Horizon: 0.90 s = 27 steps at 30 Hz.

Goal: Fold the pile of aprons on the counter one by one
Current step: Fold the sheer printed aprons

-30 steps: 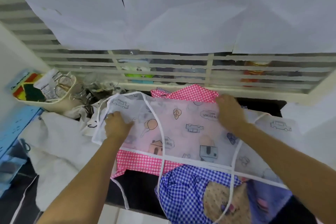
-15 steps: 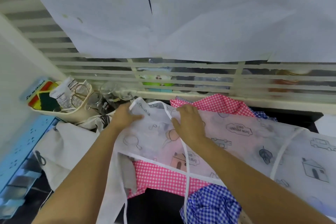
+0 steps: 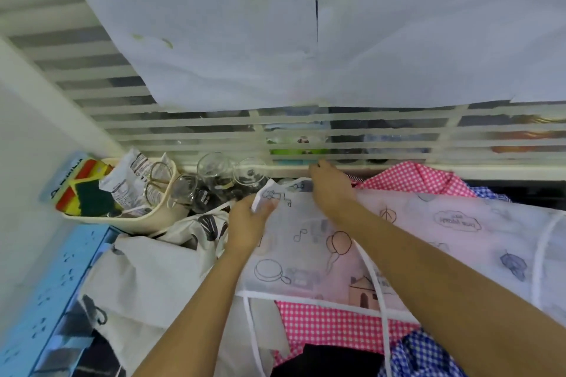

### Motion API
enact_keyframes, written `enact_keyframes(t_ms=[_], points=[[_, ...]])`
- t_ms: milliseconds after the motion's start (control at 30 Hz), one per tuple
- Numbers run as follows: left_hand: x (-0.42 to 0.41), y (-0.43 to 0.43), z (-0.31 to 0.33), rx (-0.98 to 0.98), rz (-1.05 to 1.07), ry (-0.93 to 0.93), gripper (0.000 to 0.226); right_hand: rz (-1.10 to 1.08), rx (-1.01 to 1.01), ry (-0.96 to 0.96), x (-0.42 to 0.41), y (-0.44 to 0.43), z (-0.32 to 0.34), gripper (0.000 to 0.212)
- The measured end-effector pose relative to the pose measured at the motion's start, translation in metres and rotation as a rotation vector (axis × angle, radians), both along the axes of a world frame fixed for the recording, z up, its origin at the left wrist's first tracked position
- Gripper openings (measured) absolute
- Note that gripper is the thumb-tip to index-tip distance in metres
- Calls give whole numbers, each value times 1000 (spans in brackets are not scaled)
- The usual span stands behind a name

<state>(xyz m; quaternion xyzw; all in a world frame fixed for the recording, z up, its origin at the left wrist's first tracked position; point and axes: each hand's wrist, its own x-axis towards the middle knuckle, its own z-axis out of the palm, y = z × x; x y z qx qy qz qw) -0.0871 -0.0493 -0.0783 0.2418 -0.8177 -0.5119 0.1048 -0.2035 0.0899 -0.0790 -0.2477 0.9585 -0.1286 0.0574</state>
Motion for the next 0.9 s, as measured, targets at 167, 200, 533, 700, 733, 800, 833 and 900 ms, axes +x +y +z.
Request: enact_keyframes(t_ms=[167, 200, 533, 700, 733, 800, 833, 900], points=[[22, 6, -16, -68, 130, 60, 21, -67, -129, 18, -1, 2, -5, 25], [22, 3, -20, -133, 114, 32, 21, -67, -125, 18, 2, 0, -8, 24], [-35, -19, 4, -308, -48, -91, 57, -32, -127, -5, 8, -1, -17, 30], [-30, -17, 4, -129, 50, -26, 49, -5, -139, 27, 6, 2, -13, 32], [-25, -16, 6, -114, 72, -26, 45, 1, -142, 34, 6, 2, -13, 32], [-19, -14, 11, -116, 125, -45, 32, 4, -144, 42, 7, 6, -13, 32], [-17, -14, 14, -136, 146, -49, 25, 9, -145, 47, 8, 7, -14, 31], [-15, -12, 19, -146, 152, -71, 17, 20, -155, 45, 10, 9, -15, 28]])
